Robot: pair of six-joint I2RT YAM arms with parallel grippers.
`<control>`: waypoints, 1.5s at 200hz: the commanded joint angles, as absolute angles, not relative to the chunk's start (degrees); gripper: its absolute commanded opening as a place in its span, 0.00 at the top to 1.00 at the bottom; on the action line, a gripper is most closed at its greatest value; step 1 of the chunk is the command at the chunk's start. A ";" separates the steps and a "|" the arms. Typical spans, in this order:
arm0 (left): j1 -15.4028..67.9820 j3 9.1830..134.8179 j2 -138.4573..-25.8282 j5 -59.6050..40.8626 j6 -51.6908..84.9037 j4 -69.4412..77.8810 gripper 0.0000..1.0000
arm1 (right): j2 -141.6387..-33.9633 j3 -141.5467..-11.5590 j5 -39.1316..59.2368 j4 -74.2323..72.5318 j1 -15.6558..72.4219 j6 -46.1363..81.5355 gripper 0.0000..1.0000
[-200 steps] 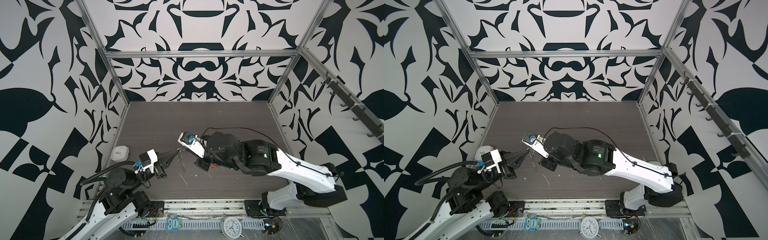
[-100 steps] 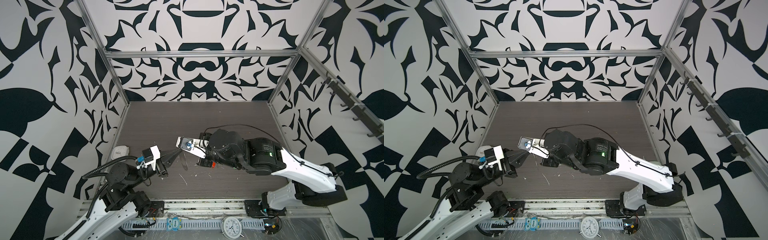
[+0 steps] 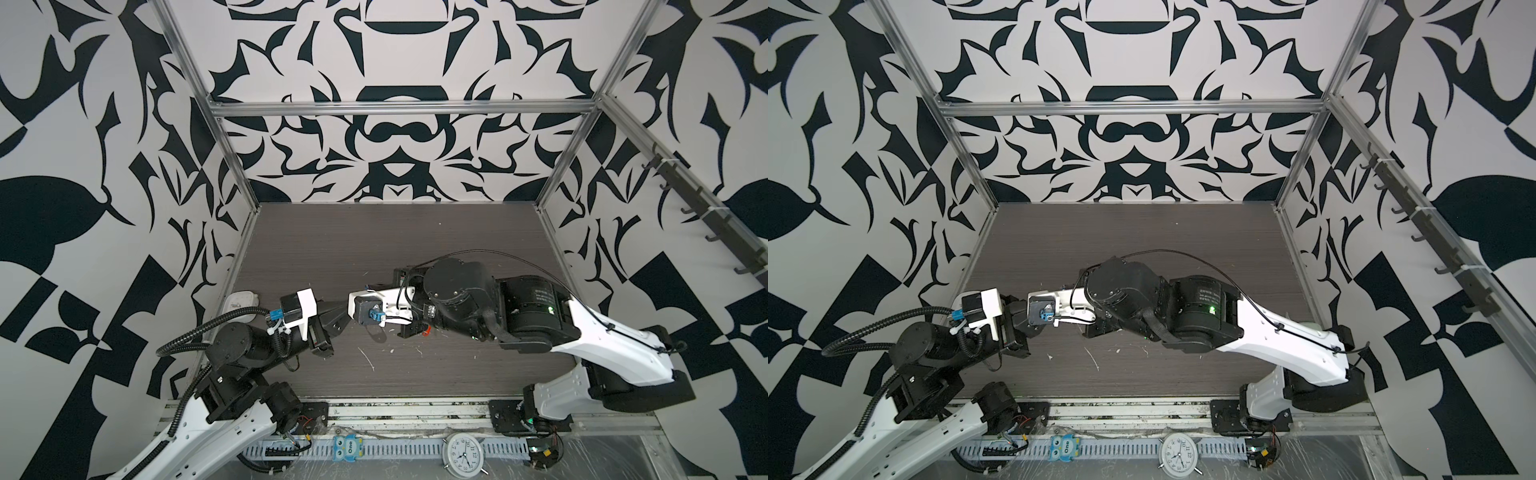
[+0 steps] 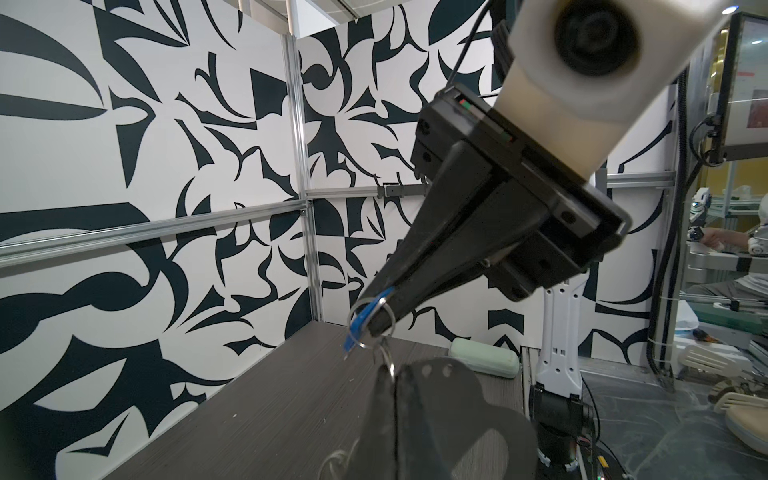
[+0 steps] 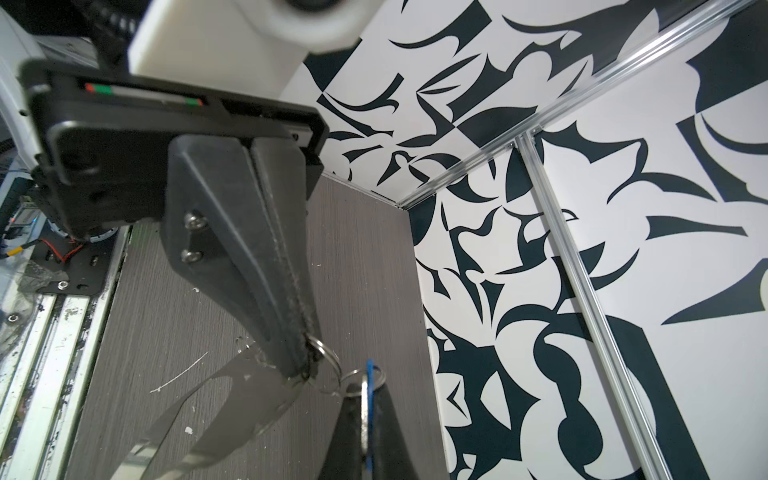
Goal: Remove the keys from the keyring
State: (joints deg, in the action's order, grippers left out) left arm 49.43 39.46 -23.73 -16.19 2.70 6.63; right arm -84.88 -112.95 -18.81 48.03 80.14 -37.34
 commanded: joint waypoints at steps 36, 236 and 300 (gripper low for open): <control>50.01 41.95 -25.83 -22.67 3.60 -1.75 1.00 | -86.19 -116.77 -23.53 37.36 82.44 -43.04 1.00; 50.01 50.52 -30.87 -28.24 3.78 -13.70 1.00 | -87.63 -113.46 -27.59 29.28 88.54 -61.17 1.00; 49.28 52.62 -34.52 -34.43 5.24 -14.64 1.00 | -84.45 -106.51 -28.25 23.77 88.75 -59.48 1.00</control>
